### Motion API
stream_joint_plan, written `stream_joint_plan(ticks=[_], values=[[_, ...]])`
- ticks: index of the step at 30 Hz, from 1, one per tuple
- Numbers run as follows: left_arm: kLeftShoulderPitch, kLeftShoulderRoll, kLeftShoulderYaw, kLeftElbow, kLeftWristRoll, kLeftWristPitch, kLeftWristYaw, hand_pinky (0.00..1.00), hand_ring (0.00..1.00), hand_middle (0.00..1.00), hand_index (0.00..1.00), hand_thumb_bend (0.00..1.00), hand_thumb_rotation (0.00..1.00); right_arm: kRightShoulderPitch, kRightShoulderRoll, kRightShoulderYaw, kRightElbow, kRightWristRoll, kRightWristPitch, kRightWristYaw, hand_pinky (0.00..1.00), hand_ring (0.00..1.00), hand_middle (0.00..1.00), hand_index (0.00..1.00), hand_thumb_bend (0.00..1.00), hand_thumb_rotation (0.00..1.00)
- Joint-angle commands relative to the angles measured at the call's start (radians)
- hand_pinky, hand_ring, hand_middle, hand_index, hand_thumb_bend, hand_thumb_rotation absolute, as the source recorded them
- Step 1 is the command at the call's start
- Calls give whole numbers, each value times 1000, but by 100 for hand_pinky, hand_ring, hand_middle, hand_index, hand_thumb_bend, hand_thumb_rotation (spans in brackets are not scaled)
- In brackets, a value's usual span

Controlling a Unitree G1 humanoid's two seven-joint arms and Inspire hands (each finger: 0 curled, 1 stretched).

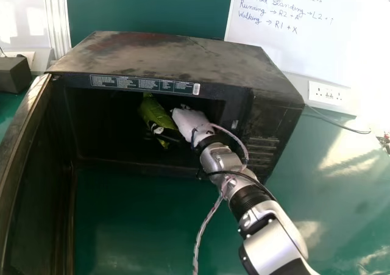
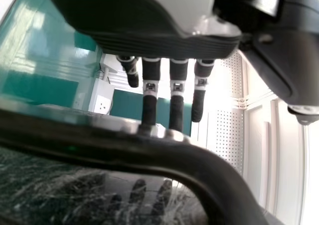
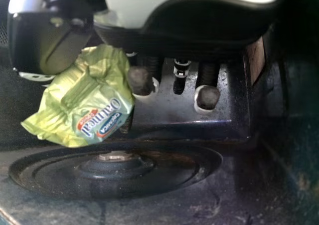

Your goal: Put biscuit inside oven

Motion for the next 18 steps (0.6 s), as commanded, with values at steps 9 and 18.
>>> stream_joint_plan(ticks=[9,18], values=[[26,-41,5,-2,-8,-11,3,58,58,65,80,83,57,17,0,-2,37,38,15,1,0,0,0,47,50,4],[25,-37,3,1,-12,-16,-4,42,54,64,80,82,62,37,9,40,50,14,32,-4,0,0,0,47,50,4]])
